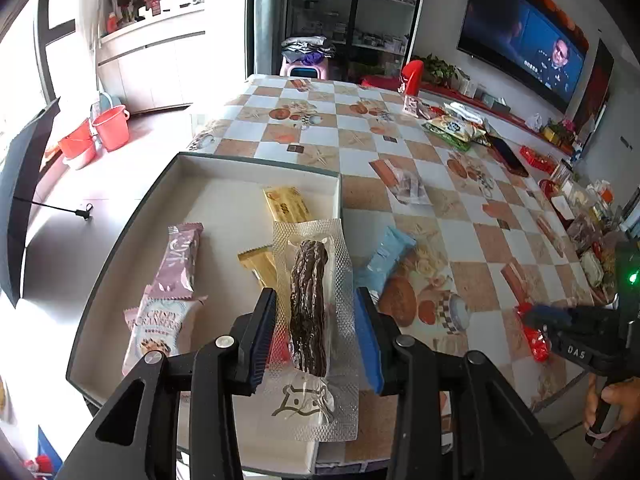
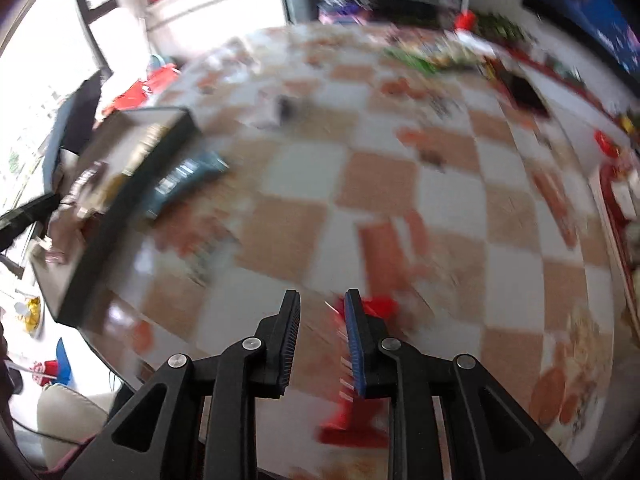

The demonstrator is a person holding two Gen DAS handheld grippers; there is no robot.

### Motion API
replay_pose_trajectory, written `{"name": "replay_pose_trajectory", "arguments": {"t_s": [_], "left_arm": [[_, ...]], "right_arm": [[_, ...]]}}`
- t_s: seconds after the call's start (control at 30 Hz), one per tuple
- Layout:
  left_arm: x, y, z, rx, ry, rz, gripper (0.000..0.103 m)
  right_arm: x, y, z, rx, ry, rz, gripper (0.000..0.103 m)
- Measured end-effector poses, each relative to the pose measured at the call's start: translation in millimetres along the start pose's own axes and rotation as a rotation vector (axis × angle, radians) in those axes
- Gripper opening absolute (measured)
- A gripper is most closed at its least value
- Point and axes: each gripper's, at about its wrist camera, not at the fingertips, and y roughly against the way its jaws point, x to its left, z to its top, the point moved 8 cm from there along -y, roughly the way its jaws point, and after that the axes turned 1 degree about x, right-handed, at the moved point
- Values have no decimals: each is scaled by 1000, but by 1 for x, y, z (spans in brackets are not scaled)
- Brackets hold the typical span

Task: Organize snacks
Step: 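Carry the jerky stick and red packet into the white tray and release both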

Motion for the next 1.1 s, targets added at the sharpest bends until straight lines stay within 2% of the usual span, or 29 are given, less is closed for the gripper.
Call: {"name": "replay_pose_trajectory", "arguments": {"t_s": [0.03,0.07,0.1,0.13,0.23,0.3,0.37,0.4,0.43,0.47,0.5,0.63,0.7,0.83,1.1], "left_arm": [[2,-1,1,-4,4,-4,42],[3,-2,1,-4,5,-6,42],[5,-3,1,-1,8,-10,42],[6,-4,1,1,9,-14,42],[10,-6,-1,4,0,-15,42],[12,-8,-1,10,-2,-11,42],[15,-10,0,13,3,-8,42],[16,-9,1,8,7,-9,42],[17,-8,1,4,9,-8,42],[19,-8,1,1,10,-6,42],[20,-7,0,0,11,-4,42],[29,-6,-2,-4,18,5,42],[35,-7,-2,-3,25,13,42],[48,-9,-1,3,49,27,42],[75,-10,0,7,87,70,42]], "right_arm": [[-7,-3,-5,15,-19,0,25],[-13,0,-6,-3,-31,-5,36],[-17,-1,-8,12,-37,-20,50],[-19,-3,-11,32,-40,-29,75],[-19,5,-14,9,-19,-57,76],[-22,4,-18,33,-37,-57,76],[-24,-9,-28,92,-80,-46,73],[-21,-8,-27,61,-52,-84,66],[-17,-9,-28,56,-12,-124,55],[-11,-7,-28,47,-2,-100,30],[-8,-6,-28,49,-5,-90,22],[-3,-6,-26,55,-40,-38,22],[3,-1,-23,47,-81,53,22],[22,9,-6,13,-87,143,22],[98,10,45,-21,-27,324,22]]}}
